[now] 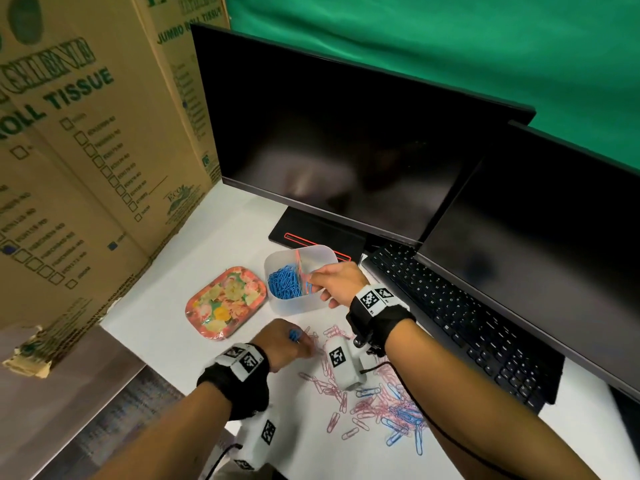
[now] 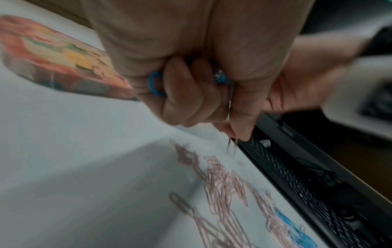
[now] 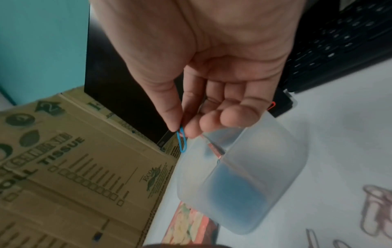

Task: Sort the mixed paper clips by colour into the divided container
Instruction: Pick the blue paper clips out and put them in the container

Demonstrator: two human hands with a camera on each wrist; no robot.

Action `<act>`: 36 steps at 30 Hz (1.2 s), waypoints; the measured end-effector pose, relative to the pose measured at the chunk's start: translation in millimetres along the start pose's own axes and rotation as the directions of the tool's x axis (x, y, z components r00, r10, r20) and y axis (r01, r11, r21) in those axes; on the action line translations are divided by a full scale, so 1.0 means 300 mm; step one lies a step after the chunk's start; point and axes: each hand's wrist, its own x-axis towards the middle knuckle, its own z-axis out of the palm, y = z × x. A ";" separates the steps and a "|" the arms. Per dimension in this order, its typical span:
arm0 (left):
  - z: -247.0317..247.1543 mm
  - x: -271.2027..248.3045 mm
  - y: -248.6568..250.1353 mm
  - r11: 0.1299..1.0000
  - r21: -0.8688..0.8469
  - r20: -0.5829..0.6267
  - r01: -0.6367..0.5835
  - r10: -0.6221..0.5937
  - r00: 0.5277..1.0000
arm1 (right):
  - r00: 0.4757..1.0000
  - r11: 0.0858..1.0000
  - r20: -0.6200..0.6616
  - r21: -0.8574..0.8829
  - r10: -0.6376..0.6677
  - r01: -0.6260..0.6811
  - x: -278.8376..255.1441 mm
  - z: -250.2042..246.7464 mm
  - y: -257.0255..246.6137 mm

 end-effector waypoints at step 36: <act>-0.173 -0.012 0.095 0.854 -0.511 -0.375 -0.098 -0.119 0.919 | 0.952 0.919 -0.304 -0.365 0.033 -0.149 -0.317 -0.327 0.523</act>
